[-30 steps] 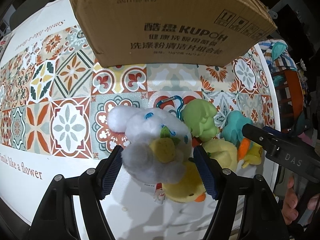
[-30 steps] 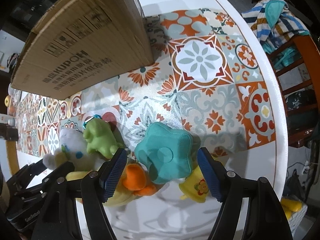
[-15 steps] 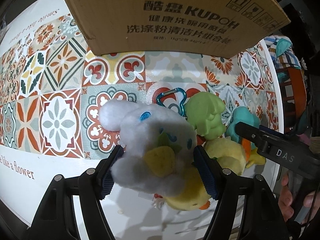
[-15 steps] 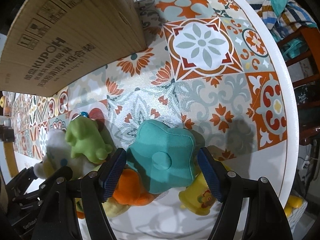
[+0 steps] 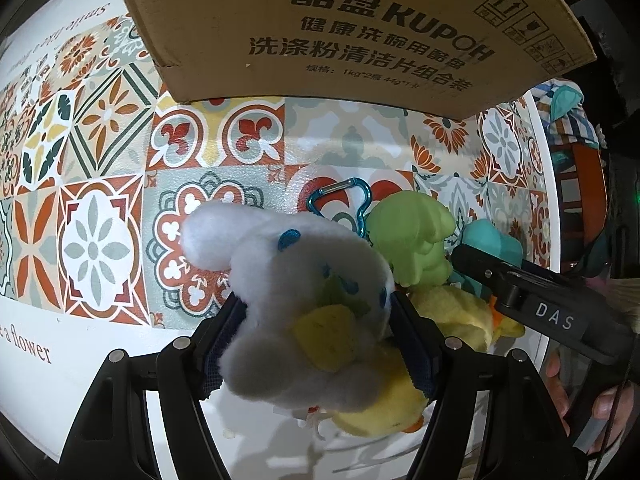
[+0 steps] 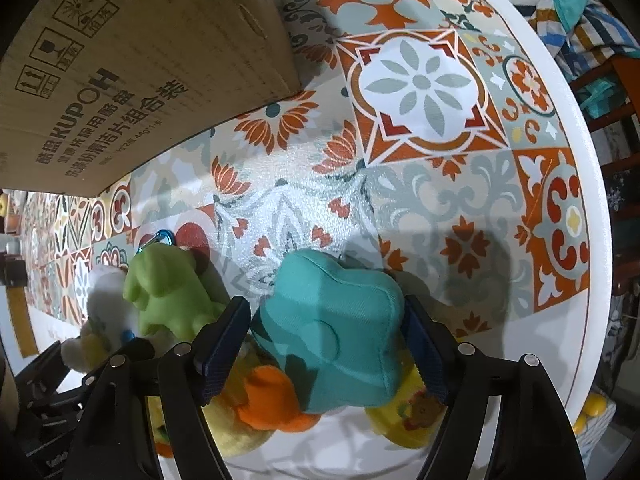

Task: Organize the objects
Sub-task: 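Grasp the teal star plush with the right gripper while the left grasps the white bunny, then lift the star plush and bunny and carry them over the box, then open both grippers to drop the bunny and star plush into the box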

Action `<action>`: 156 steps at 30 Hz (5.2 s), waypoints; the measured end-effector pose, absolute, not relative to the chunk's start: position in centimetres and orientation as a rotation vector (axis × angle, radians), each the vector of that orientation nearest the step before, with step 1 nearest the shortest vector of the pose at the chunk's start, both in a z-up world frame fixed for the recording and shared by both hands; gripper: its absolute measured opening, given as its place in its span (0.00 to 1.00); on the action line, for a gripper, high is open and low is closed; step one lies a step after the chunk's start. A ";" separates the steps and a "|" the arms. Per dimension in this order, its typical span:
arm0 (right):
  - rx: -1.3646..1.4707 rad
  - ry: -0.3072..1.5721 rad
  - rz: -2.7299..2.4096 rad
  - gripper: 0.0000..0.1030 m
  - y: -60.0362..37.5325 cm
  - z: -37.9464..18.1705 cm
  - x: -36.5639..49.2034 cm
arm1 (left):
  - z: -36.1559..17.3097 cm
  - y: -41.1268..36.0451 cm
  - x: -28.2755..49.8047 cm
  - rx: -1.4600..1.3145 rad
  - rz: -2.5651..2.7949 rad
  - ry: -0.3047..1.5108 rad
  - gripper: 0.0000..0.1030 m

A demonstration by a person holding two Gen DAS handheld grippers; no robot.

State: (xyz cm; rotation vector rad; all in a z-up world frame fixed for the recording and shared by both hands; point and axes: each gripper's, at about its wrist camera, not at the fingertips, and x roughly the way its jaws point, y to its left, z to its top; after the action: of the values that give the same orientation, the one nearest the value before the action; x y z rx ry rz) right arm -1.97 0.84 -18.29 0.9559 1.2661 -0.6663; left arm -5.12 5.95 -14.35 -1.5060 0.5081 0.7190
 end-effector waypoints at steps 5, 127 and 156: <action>0.874 1.280 -0.685 0.67 1.6 -18.2 -1.3 | -14.2 6.0 -4.9 -1.496 0.730 0.507 0.68; 0.433 0.760 -0.484 0.64 0.1 7.9 4.3 | 2.4 10.4 -22.9 -1.333 1.270 0.142 0.64; 0.471 0.940 -0.436 0.65 -4.4 0.5 9.9 | -3.6 15.2 -20.4 -1.468 1.185 0.293 0.64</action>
State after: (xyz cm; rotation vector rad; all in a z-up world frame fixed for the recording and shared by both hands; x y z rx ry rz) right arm 9.85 -4.39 0.55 0.4714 0.9396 -0.4362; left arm -20.39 15.16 -3.63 -1.4685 0.2929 1.1849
